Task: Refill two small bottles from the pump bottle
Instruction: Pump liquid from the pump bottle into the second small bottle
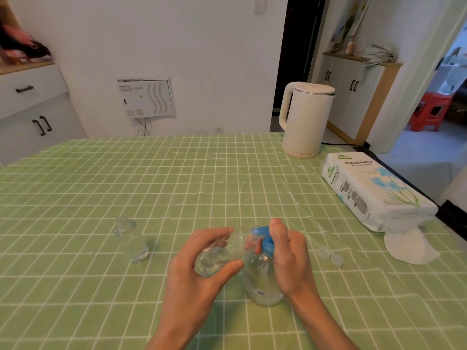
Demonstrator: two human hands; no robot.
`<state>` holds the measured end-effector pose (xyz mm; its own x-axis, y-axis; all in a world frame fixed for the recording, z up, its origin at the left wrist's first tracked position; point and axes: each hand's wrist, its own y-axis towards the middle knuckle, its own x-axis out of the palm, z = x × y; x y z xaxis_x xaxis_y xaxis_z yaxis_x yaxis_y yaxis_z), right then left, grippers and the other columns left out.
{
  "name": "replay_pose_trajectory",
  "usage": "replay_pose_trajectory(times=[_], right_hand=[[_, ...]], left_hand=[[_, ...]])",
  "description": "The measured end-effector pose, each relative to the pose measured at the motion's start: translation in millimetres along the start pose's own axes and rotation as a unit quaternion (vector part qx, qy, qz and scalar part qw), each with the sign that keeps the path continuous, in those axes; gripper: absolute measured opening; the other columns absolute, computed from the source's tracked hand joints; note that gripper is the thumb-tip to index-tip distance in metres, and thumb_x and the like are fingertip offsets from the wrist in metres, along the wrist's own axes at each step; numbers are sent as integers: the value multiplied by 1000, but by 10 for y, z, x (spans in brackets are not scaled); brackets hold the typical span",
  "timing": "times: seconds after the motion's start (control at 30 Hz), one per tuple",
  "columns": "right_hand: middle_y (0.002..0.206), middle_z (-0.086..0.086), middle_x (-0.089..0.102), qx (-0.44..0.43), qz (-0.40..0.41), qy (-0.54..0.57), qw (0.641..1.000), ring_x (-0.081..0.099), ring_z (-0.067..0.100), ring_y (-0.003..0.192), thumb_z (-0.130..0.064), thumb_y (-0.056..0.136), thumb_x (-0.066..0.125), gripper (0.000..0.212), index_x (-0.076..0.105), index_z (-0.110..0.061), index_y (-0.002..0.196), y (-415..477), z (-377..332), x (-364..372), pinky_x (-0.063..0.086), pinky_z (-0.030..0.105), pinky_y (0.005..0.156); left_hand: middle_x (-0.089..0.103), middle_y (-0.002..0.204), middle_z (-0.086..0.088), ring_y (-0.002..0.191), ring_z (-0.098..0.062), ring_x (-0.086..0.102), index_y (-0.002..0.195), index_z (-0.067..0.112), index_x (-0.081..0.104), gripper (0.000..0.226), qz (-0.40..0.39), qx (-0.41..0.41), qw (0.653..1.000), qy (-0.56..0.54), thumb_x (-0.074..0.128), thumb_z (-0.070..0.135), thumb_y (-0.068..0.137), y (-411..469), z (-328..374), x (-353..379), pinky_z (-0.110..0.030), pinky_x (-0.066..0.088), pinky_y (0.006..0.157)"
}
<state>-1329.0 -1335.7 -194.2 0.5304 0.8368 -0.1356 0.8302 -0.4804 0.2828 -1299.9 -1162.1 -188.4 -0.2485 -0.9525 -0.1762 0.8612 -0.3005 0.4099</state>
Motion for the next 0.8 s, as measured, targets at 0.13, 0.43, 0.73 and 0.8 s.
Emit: replay_pose_trajectory(times=[0.13,0.43,0.73,0.8], right_hand=[[70,3,79,-5,1,-3,1000,75,21,73,-65,94,33,73,66,-14,53,5,10,-1,56,48,82],[69,-1,79,-11,-1,-23,1000,68,30,63,-51,91,38,57,67,-14,58,15,0,-11,56,53,69],[73,1,80,13,7,-24,1000,73,29,69,-70,93,31,70,64,-25,51,-5,8,-8,57,51,77],[72,0,80,10,10,-22,1000,71,35,68,-69,93,31,70,64,-25,51,-4,-1,-6,56,52,76]], left_hand=[[76,115,7,112,-10,72,116,32,75,47,0,0,1000,-2,88,29,71,-3,16,3,-8,49,94],[76,114,11,112,-11,71,113,41,75,47,0,3,1000,20,89,28,71,-20,-24,-12,-9,47,95],[76,114,8,112,-10,72,115,35,76,46,3,6,1000,5,91,26,72,-1,-9,0,-8,48,94],[76,114,8,112,-10,72,115,33,76,47,0,6,1000,1,94,24,73,-3,-3,-4,-7,49,93]])
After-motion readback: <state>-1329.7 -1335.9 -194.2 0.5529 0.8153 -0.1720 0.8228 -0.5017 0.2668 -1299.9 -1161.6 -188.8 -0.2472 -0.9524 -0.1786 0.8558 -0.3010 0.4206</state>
